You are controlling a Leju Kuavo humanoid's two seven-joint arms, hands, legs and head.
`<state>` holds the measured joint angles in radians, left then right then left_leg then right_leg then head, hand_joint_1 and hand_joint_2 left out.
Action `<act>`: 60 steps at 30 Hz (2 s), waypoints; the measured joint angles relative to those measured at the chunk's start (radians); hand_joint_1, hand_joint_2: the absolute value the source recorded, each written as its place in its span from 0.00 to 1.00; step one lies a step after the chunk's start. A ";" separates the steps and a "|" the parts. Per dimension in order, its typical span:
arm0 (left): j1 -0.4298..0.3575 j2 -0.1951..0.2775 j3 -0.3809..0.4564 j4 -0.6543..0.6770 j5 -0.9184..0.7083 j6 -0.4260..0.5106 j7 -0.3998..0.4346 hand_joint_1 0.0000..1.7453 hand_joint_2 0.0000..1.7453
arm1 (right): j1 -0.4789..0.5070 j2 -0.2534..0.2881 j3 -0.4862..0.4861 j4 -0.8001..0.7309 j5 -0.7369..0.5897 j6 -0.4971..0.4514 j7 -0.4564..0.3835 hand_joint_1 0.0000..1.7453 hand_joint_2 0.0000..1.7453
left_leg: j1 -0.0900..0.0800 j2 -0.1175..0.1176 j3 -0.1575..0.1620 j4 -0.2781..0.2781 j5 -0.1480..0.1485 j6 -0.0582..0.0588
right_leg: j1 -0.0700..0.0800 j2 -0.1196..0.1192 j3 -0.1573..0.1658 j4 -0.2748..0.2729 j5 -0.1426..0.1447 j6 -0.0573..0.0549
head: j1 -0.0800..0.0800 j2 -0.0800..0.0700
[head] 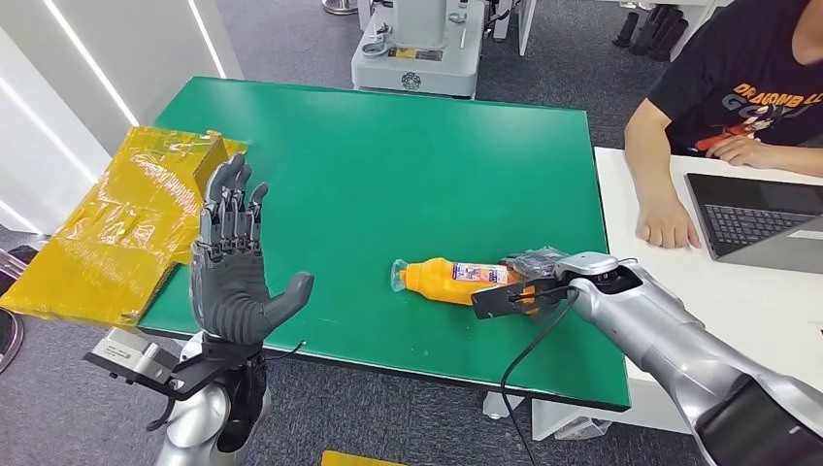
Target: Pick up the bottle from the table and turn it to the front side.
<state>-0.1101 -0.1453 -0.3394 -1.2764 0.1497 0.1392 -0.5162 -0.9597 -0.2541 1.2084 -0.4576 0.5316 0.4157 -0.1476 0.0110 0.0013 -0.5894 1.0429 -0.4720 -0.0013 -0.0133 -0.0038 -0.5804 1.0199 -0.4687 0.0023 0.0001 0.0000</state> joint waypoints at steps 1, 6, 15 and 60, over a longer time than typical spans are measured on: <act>0.000 0.000 0.000 0.000 0.000 0.000 0.000 0.00 1.00 | 0.004 0.000 0.002 0.002 0.000 -0.006 0.001 0.00 1.00 | 0.000 0.000 0.000 0.000 0.000 0.000 | 0.000 0.000 0.000 0.000 0.000 0.000 | 0.000 0.000; -0.001 0.000 0.000 0.001 0.000 -0.002 0.000 0.00 1.00 | 0.008 0.000 0.007 0.009 -0.001 -0.021 0.003 0.20 1.00 | 0.000 0.000 0.000 0.000 0.000 0.000 | 0.000 0.000 0.000 0.000 0.000 0.000 | 0.000 0.000; -0.003 0.000 0.000 0.020 0.001 -0.003 -0.001 0.00 1.00 | 0.012 0.000 0.008 0.012 0.012 -0.088 -0.012 1.00 1.00 | 0.000 0.001 0.000 0.000 0.000 0.000 | 0.000 0.001 0.000 0.000 0.000 0.000 | 0.000 0.000; 0.034 -0.005 0.001 -0.005 -0.033 0.043 -0.011 0.00 1.00 | 0.603 0.078 -0.627 -0.622 -0.022 -1.094 -0.267 1.00 1.00 | 0.000 -0.001 -0.001 -0.001 0.000 0.000 | 0.000 -0.002 -0.001 0.000 -0.001 0.000 | 0.000 0.000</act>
